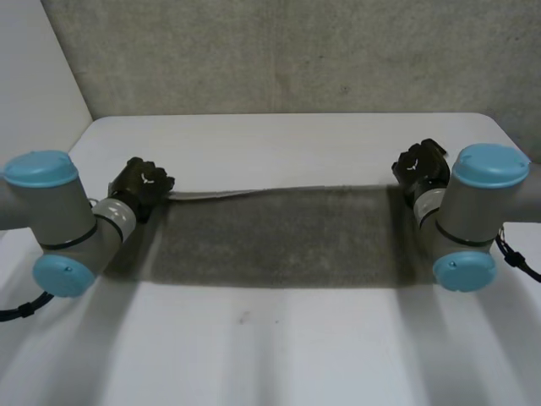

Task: Fold the laundry

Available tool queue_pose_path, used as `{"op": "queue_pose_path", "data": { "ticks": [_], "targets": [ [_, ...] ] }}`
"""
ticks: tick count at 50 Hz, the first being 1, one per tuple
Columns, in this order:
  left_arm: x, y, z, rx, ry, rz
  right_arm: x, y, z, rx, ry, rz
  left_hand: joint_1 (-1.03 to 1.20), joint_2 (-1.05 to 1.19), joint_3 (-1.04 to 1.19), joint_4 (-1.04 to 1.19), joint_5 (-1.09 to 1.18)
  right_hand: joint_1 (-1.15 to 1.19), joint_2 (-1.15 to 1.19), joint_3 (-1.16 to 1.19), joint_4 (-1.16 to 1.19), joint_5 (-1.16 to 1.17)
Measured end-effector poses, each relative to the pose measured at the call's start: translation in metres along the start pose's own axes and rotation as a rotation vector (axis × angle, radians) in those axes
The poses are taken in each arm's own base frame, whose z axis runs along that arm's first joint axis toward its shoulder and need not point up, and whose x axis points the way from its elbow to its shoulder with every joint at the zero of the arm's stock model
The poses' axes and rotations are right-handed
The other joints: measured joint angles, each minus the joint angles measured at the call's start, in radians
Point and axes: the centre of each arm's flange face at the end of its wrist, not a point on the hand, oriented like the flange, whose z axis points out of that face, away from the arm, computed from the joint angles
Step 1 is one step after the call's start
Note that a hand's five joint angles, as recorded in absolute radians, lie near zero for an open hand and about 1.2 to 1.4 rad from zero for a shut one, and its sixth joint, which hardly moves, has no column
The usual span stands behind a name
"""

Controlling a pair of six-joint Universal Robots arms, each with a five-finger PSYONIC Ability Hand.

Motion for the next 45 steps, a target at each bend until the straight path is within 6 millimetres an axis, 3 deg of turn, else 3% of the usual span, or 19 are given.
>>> {"op": "queue_pose_path", "data": {
  "ticks": [1,2,3,6,14,19,24,25,29,35,45],
  "targets": [
    [0.0,0.0,0.001,0.0,-0.003,0.0,-0.001,0.0,0.001,0.0,0.005,0.0,-0.03,-0.026,-0.025,-0.026,-0.026,0.0,0.0,0.0,0.0,0.0],
    [0.0,0.0,0.001,0.0,-0.007,0.001,-0.001,0.0,0.001,-0.001,0.009,0.0,-0.09,-0.052,-0.05,-0.079,-0.08,-0.083,-0.126,-0.134,-0.143,-0.139],
    [0.0,0.0,0.002,0.001,-0.012,0.001,-0.003,0.0,0.001,-0.004,0.016,0.001,-0.298,-0.285,-0.288,-0.314,-0.315,-0.094,-0.143,-0.154,-0.165,-0.16],
    [0.0,-0.006,0.002,0.01,-0.02,0.004,0.001,-0.003,0.0,-0.012,0.046,0.012,-0.422,-0.455,-0.465,-0.48,-0.466,-0.122,-0.21,-0.247,-0.243,-0.248],
    [-0.015,-0.033,-0.01,0.067,-0.057,-0.001,0.037,-0.021,-0.014,0.014,0.112,0.148,-0.486,-0.527,-0.538,-0.554,-0.522,-0.122,-0.21,-0.247,-0.243,-0.251],
    [-0.033,-0.058,-0.031,0.119,-0.092,-0.081,0.066,-0.039,-0.04,0.075,0.108,0.329,-0.49,-0.531,-0.539,-0.558,-0.523,-0.122,-0.21,-0.247,-0.243,-0.252],
    [-0.04,-0.072,-0.051,0.152,-0.1,-0.192,0.076,-0.045,-0.059,0.097,0.039,0.422,-0.49,-0.533,-0.543,-0.56,-0.522,-0.122,-0.21,-0.247,-0.243,-0.252],
    [-0.043,-0.08,-0.065,0.174,-0.1,-0.289,0.08,-0.041,-0.072,0.074,-0.032,0.48,-0.49,-0.533,-0.543,-0.56,-0.522,-0.122,-0.21,-0.247,-0.243,-0.252],
    [-0.045,-0.086,-0.079,0.192,-0.095,-0.405,0.084,-0.031,-0.083,0.014,-0.097,0.532,-0.49,-0.533,-0.543,-0.56,-0.522,-0.122,-0.21,-0.247,-0.243,-0.252],
    [-0.046,-0.088,-0.103,0.206,-0.082,-0.605,0.081,0.0,-0.097,-0.142,-0.192,0.602,-0.49,-0.533,-0.543,-0.56,-0.522,-0.084,-0.152,-0.176,-0.192,-0.196],
    [-0.047,-0.077,-0.109,0.232,-0.123,-0.65,0.058,0.044,-0.103,-0.221,-0.26,0.648,-0.49,-0.533,-0.543,-0.56,-0.522,0.036,-0.018,-0.021,-0.038,-0.057]
  ]
}}
